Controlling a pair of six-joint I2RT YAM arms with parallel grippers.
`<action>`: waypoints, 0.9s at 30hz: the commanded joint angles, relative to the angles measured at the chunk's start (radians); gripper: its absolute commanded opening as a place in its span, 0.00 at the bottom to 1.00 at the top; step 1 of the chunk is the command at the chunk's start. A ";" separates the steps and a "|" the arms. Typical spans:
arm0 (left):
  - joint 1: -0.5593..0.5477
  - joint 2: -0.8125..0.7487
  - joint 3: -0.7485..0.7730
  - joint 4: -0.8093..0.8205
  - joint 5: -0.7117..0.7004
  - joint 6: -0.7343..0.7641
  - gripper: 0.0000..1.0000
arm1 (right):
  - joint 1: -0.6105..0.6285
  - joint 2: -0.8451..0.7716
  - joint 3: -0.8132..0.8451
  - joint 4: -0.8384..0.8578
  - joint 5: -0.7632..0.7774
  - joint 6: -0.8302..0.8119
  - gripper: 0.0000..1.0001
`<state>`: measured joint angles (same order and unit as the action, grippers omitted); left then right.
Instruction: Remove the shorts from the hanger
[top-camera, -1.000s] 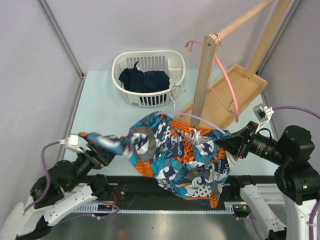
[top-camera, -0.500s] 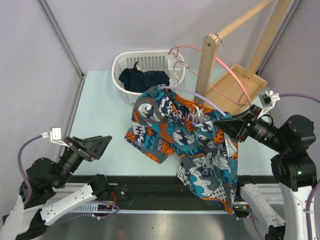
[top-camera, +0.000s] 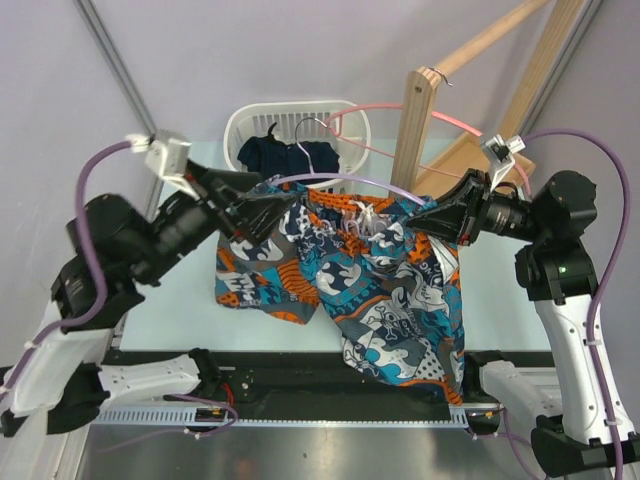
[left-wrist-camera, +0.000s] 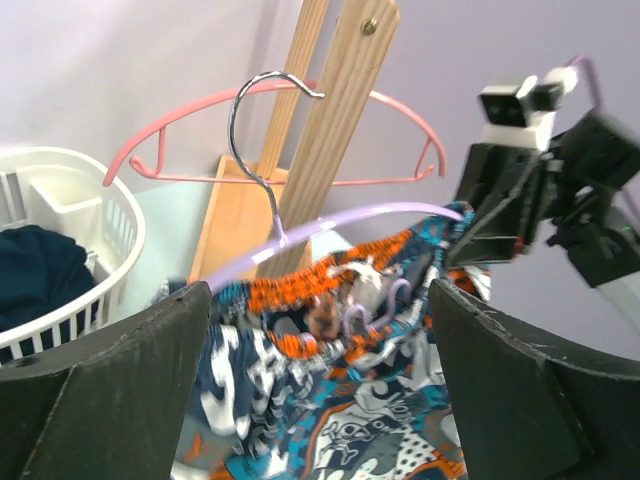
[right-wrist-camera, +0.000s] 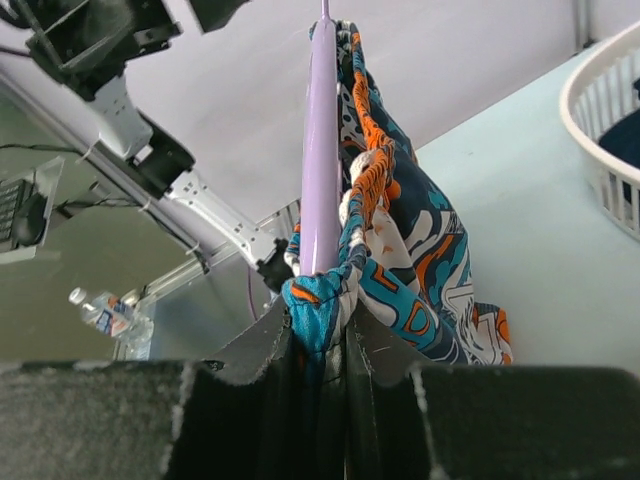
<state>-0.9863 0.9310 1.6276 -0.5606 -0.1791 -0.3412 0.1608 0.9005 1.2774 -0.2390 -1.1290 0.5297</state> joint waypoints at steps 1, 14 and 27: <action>-0.003 0.080 0.077 -0.067 -0.003 0.070 0.93 | 0.020 -0.014 0.036 0.153 -0.107 0.035 0.00; 0.043 0.163 0.071 -0.033 0.003 0.030 0.46 | 0.095 0.017 0.037 0.142 -0.130 -0.007 0.00; 0.055 -0.035 -0.138 0.177 -0.404 0.079 0.00 | 0.193 0.029 0.037 -0.157 0.364 -0.048 0.95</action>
<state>-0.9466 0.9932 1.5620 -0.5320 -0.3672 -0.3199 0.2829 0.9432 1.2816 -0.2886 -1.0050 0.4789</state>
